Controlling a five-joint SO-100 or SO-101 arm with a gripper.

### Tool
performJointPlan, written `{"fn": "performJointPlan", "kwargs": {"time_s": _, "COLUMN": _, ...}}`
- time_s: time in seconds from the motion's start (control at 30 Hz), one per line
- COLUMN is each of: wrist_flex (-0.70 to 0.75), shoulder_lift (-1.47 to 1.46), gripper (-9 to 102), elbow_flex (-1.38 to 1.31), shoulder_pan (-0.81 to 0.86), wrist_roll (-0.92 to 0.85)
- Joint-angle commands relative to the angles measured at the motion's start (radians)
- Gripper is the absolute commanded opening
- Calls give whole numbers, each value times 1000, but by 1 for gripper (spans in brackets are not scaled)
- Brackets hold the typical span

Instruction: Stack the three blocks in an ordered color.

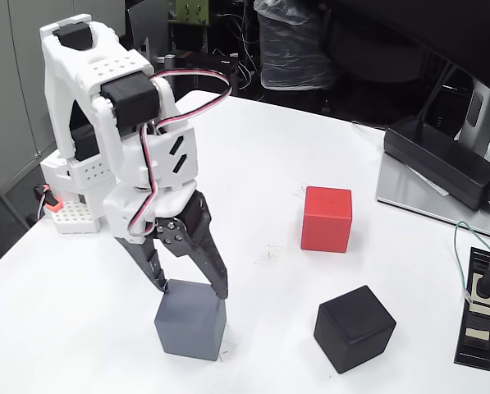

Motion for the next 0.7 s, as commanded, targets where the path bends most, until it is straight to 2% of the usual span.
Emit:
{"fn": "performJointPlan", "kwargs": {"time_s": 0.0, "wrist_flex": -25, "shoulder_lift": -3, "gripper": 26, "elbow_flex": -8, "shoulder_pan": 41, "wrist_roll": -6}}
{"fn": "performJointPlan", "kwargs": {"time_s": 0.2, "wrist_flex": -17, "shoulder_lift": 6, "gripper": 26, "elbow_flex": -23, "shoulder_pan": 107, "wrist_roll": -9}}
{"fn": "performJointPlan", "kwargs": {"time_s": 0.47, "wrist_flex": 103, "shoulder_lift": 11, "gripper": 26, "elbow_flex": -69, "shoulder_pan": 106, "wrist_roll": -112}}
{"fn": "performJointPlan", "kwargs": {"time_s": 0.67, "wrist_flex": 115, "shoulder_lift": 9, "gripper": 26, "elbow_flex": -118, "shoulder_pan": 106, "wrist_roll": -110}}
